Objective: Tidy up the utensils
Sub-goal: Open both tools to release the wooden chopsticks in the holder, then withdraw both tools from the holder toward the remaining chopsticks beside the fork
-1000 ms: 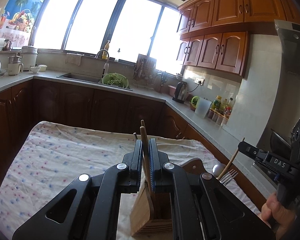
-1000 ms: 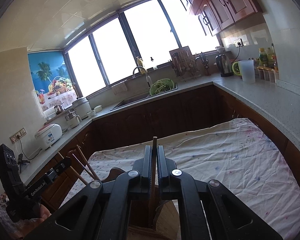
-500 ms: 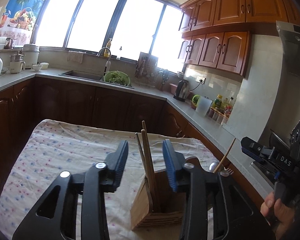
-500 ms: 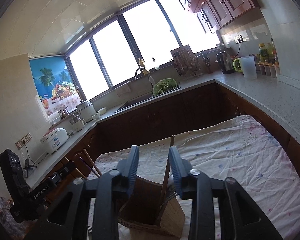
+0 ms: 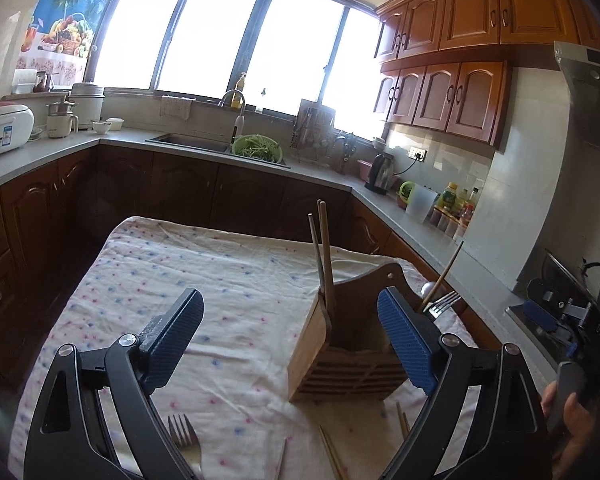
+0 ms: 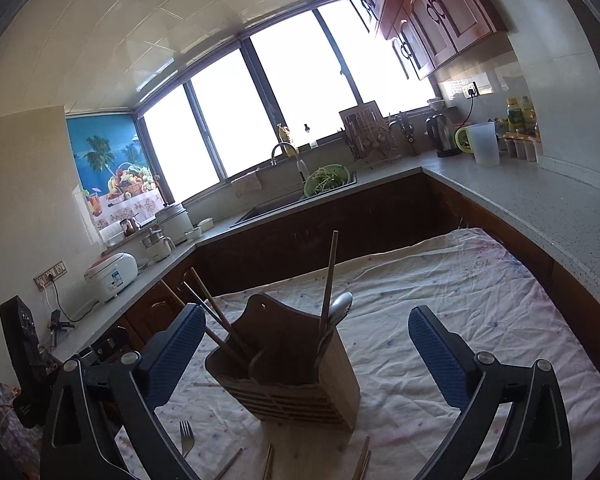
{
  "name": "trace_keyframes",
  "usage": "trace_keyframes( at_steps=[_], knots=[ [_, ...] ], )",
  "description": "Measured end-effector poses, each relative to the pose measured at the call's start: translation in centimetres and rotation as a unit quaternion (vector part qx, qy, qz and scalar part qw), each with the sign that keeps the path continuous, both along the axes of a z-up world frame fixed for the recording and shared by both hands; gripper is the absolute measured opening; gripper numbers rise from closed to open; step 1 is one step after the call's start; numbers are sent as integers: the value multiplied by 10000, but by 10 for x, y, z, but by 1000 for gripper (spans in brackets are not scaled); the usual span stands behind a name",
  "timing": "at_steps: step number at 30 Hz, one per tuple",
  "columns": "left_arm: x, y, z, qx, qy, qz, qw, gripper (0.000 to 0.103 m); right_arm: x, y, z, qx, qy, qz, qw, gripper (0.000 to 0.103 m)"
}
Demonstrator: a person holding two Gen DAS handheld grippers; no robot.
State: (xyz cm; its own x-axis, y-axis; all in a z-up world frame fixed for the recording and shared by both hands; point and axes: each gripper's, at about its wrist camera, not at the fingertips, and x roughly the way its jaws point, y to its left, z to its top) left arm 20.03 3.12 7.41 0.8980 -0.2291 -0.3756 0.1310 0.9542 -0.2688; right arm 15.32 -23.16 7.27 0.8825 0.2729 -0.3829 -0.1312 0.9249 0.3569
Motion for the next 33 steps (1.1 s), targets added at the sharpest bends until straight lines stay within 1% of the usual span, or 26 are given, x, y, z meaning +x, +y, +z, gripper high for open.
trace_keyframes(
  at_steps=[7, 11, 18, 26, 33],
  knots=[
    [-32, 9, -19, 98, 266, 60, 9996, 93, -38, -7, -22, -26, 256, -115, 9996, 102],
    [-49, 13, -31, 71, 416, 91, 9991, 93, -55, -9, -36, -55, 452, -230, 9987, 102],
    [-69, 9, -49, 360, 619, 48, 9974, 93, -84, -11, -57, -235, 663, -325, 9970, 102],
    [-76, 4, -73, 443, 999, -51, 9940, 93, -97, -12, -75, -363, 969, -352, 9940, 102],
    [-73, 3, -82, 552, 1170, -61, 9916, 93, -96, -9, -79, -441, 1019, -324, 9933, 102]
  ],
)
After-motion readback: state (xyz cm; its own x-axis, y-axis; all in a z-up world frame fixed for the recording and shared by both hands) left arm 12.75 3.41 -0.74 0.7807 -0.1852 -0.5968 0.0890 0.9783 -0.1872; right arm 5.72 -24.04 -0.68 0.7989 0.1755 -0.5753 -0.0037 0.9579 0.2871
